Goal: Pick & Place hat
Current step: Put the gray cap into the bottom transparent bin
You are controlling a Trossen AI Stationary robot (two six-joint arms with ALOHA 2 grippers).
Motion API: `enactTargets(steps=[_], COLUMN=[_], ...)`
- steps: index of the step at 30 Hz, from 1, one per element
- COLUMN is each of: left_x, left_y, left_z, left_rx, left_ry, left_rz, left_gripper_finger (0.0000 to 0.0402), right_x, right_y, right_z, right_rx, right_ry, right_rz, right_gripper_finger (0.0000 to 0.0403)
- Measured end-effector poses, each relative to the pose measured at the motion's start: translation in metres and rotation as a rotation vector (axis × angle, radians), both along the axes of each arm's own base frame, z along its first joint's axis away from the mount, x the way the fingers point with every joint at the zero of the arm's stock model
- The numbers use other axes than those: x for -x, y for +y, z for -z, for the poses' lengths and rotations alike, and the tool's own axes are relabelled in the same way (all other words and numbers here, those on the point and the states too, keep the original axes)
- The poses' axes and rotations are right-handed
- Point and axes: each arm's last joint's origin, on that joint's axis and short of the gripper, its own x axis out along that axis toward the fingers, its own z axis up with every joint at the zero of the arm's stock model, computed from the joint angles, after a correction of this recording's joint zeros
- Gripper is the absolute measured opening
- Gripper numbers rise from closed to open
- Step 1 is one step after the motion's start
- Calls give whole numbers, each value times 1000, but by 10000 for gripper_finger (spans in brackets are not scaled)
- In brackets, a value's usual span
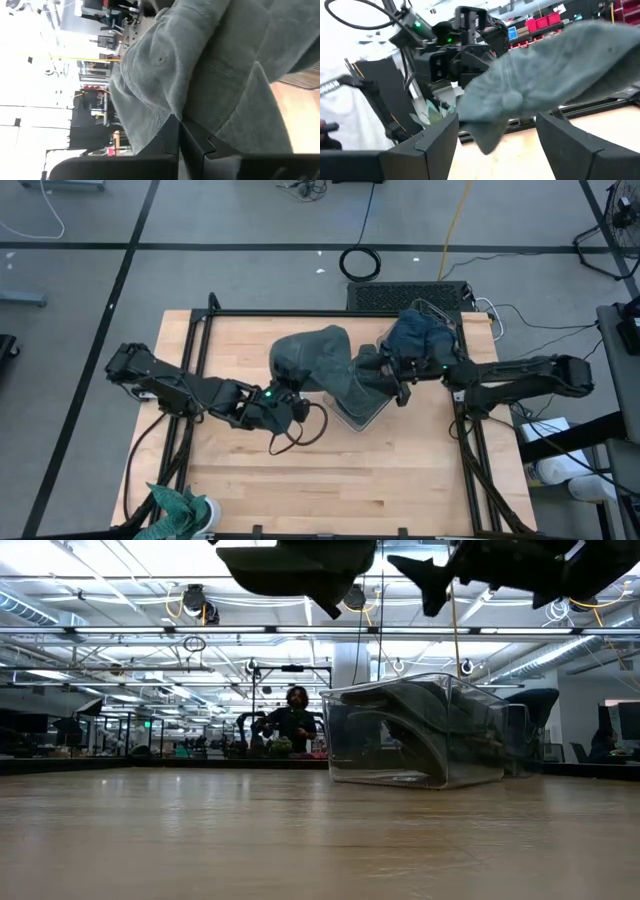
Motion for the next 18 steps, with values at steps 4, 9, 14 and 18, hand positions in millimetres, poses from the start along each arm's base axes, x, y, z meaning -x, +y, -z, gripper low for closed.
enactTargets(steps=[4, 9, 14, 18], left_x=[-4, -9, -11, -11], left_y=[-1, -2, -3, -8], left_z=[1, 6, 7, 5], left_rx=[-49, -79, -80, -122], left_ry=[14, 41, 33, 38], left_rz=[1, 7, 1, 2], left_gripper_finger=[4, 3, 5, 3], right_x=[-11, -21, -27, -27], right_y=[-7, -11, -12, -16], right_z=[7, 14, 19, 20], right_rx=[-77, -155, -184, -188], right_ry=[-21, -63, -83, -80], right_rz=[-61, -107, -114, -99], right_gripper_finger=[254, 254, 254, 254])
